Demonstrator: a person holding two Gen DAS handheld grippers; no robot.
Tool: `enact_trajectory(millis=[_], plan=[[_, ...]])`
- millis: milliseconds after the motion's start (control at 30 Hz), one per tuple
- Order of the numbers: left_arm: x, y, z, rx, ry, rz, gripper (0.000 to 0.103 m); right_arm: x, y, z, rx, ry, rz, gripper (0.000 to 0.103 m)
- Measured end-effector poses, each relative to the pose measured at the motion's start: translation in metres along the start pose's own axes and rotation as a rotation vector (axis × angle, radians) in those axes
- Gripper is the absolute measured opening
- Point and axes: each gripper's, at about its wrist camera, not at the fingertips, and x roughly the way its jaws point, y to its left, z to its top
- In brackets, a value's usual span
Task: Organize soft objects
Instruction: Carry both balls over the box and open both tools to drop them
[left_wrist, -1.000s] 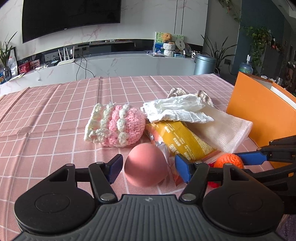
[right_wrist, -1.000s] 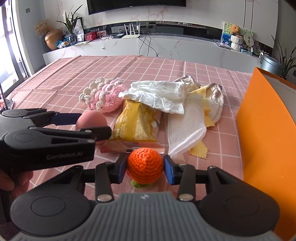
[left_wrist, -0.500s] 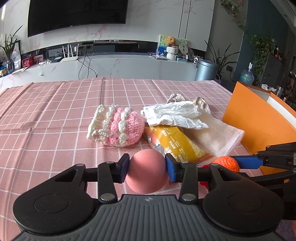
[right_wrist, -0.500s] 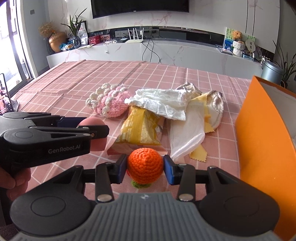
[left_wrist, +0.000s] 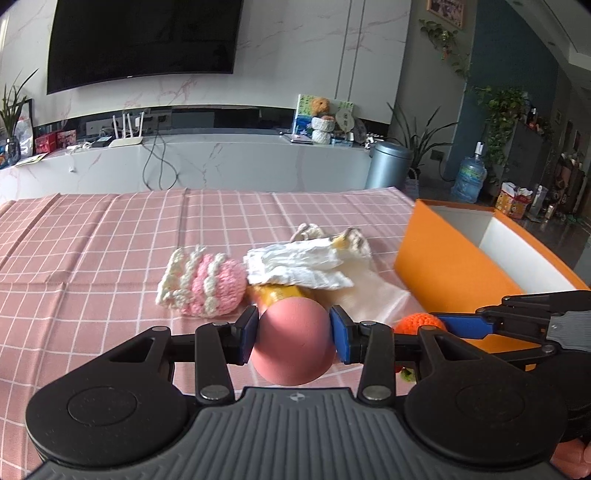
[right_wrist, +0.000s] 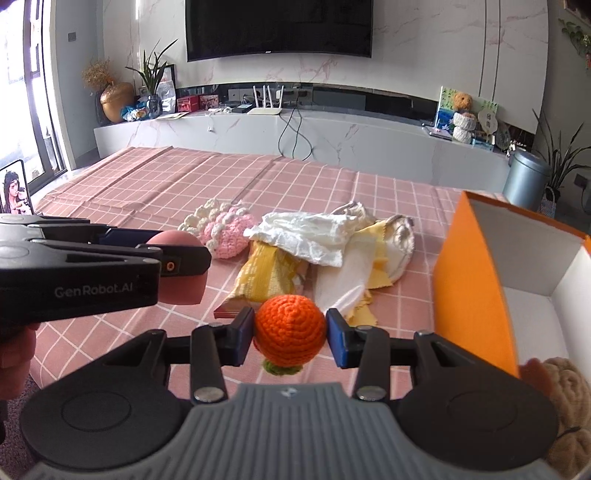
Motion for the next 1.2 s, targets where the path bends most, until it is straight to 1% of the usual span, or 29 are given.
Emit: enact_trajectory(millis=[167, 300, 567, 667, 900, 1033, 1200], plan=[[-0.009, -0.025, 0.010, 0.031, -0.022, -0.045, 0.047, -0.027, -0.017, 0.003, -0.011, -0.039, -0.040, 0.042], [-0.010, -0.046, 0.019, 0.046, -0.035, -0.098, 0.047, -0.048, -0.035, 0.009, -0.020, -0.066, -0.077, 0.042], [-0.002, -0.098, 0.040, 0.119, -0.052, -0.210, 0.047, -0.079, -0.086, 0.012, -0.021, -0.058, -0.155, 0.042], [0.006, -0.121, 0.047, 0.171, -0.049, -0.250, 0.047, -0.086, -0.109, 0.011, -0.028, -0.035, -0.181, 0.042], [0.032, -0.180, 0.053, 0.339, -0.023, -0.337, 0.047, -0.093, -0.158, 0.003, -0.074, 0.046, -0.242, 0.042], [0.050, -0.206, 0.050, 0.426, 0.017, -0.369, 0.047, -0.091, -0.183, -0.002, -0.067, 0.100, -0.237, 0.042], [0.072, -0.225, 0.043, 0.512, 0.088, -0.395, 0.047, -0.077, -0.203, -0.006, -0.096, 0.155, -0.213, 0.042]])
